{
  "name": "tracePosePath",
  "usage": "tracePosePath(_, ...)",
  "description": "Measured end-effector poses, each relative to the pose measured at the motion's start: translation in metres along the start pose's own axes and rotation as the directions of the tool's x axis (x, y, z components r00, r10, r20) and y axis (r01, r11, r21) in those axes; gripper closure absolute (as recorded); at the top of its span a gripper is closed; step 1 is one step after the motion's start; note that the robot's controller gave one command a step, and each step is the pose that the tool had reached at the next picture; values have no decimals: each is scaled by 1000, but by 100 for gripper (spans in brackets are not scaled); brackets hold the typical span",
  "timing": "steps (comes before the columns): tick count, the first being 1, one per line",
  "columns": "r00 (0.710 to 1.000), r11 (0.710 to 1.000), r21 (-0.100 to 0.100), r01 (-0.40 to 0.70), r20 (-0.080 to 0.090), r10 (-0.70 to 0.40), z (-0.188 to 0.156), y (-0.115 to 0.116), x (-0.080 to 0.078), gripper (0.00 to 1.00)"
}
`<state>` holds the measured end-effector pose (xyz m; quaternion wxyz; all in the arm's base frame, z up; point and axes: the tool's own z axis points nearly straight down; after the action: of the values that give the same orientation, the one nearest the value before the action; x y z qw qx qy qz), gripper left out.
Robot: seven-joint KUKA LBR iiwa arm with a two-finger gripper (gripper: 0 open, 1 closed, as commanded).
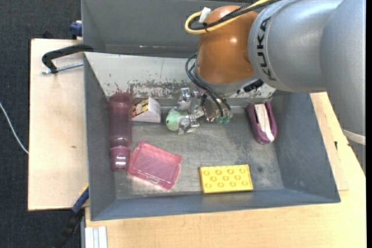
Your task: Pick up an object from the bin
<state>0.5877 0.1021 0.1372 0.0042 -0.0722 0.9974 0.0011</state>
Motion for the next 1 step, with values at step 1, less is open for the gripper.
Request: tracePosePath(1, 999, 999, 0, -34, -4, 34, 56, -13, -8, 100)
